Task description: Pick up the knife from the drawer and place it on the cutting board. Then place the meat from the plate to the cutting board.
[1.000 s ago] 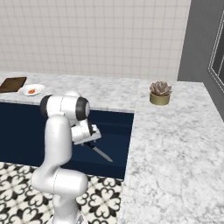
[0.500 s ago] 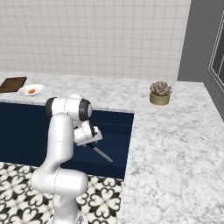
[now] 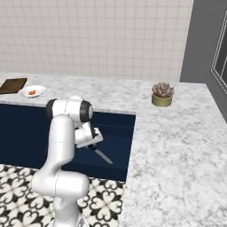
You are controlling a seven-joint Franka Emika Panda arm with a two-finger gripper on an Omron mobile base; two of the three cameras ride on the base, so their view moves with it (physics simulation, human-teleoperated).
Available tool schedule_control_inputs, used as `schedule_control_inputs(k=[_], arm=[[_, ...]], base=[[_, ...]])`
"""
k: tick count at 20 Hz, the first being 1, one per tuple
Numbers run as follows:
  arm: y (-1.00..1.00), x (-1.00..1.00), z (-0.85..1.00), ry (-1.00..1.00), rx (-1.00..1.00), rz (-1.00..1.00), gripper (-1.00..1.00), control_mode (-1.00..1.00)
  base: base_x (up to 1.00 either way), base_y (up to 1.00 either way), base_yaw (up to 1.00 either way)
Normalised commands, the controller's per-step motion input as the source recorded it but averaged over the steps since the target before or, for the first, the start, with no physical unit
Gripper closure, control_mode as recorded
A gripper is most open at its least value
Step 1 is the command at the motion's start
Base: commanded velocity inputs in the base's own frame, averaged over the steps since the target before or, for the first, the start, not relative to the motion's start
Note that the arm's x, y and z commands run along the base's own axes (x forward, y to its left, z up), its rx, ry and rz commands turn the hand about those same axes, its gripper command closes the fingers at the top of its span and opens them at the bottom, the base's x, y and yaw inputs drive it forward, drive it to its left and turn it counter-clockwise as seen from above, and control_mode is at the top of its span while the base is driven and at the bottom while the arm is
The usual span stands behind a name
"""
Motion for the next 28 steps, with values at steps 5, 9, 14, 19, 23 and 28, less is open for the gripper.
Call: schedule_control_inputs(k=[5, 9, 14, 19, 23, 28], arm=[[-0.08, -0.14, -0.54, 0.01, -0.03, 0.07, 1.0, -1.0], [0.0, -0.2, -0.07, -0.06, 0.02, 0.03, 1.0, -1.0], [0.03, -0.13, 0.97, -0.32, 0.08, 0.02, 1.0, -1.0], [0.0, -0.47, 1.0, -0.34, 0.02, 0.02, 1.0, -1.0], [0.01, -0.67, 1.0, -0.32, 0.0, 0.05, 1.0, -1.0], [0.11, -0.68, 1.0, -0.33, 0.0, 0.09, 1.0, -1.0]], base=[[0.0, 0.0, 0.0], [0.0, 0.0, 0.0], [0.0, 0.0, 0.0], [0.0, 0.0, 0.0], [0.0, 0.0, 0.0], [0.0, 0.0, 0.0]])
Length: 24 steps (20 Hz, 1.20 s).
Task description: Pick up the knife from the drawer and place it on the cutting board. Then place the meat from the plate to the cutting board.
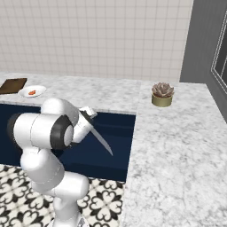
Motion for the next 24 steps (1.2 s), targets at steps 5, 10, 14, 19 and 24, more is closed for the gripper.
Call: schedule_control_inputs(k=[5, 10, 14, 19, 24], arm=[[0.21, -0.48, 1.0, -0.24, 0.0, 0.07, 1.0, -1.0], [0.21, -0.5, 1.0, -0.03, 0.0, 0.07, 1.0, -1.0], [0.22, -0.53, 1.0, 0.06, -0.07, 0.15, 1.0, -1.0], [0.28, -0.47, 1.0, 0.12, -0.09, 0.13, 1.0, -1.0], [0.16, -0.33, 1.0, 0.44, -0.13, 0.03, 1.0, -1.0]], base=[[0.0, 0.0, 0.0], [0.0, 0.0, 0.0], [0.0, 0.0, 0.0], [0.0, 0.0, 0.0], [0.0, 0.0, 0.0]])
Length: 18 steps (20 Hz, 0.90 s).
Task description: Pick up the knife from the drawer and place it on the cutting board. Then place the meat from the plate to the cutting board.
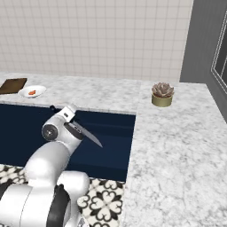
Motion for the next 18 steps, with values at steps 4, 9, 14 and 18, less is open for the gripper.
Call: schedule_control_inputs(k=[4, 9, 14, 18], arm=[[0.0, -0.36, 1.0, 0.62, -0.17, -0.05, 1.0, -1.0], [0.02, -0.28, 1.0, 0.51, -0.2, -0.15, 1.0, -1.0], [-0.07, -0.06, 0.01, 0.57, -0.32, -0.22, 1.0, -1.0], [-0.78, -0.25, -0.74, 0.09, -0.02, -0.09, 1.0, -1.0]], base=[[0.0, 0.0, 0.0], [0.0, 0.0, 0.0], [0.0, 0.0, 0.0], [0.0, 0.0, 0.0]])
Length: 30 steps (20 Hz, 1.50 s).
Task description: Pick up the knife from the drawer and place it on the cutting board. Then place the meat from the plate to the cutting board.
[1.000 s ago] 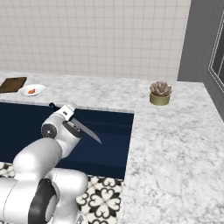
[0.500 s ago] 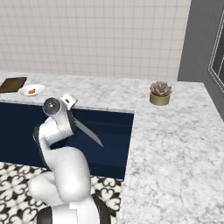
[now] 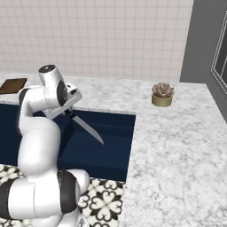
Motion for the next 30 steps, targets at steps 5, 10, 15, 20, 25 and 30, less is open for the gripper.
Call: schedule_control_inputs(k=[5, 10, 15, 20, 25, 30], arm=[[-0.22, 0.0, -0.48, 0.0, -0.07, 0.02, 1.0, -1.0], [-0.37, -0.1, -1.0, 0.15, -0.15, 0.25, 1.0, -1.0], [0.02, -0.09, -0.33, 0.0, 0.0, 0.13, 1.0, -1.0], [0.0, 0.0, 0.0, 0.0, 0.0, 0.0, 1.0, 1.0], [0.0, 0.0, 0.0, 0.0, 0.0, 0.0, 1.0, 1.0], [0.0, 0.0, 0.0, 0.0, 0.0, 0.0, 1.0, 1.0]], base=[[0.0, 0.0, 0.0], [0.0, 0.0, 0.0], [0.0, 0.0, 0.0], [-0.04, 0.94, 0.1], [0.02, 1.0, 0.01], [0.21, 1.0, 0.02]])
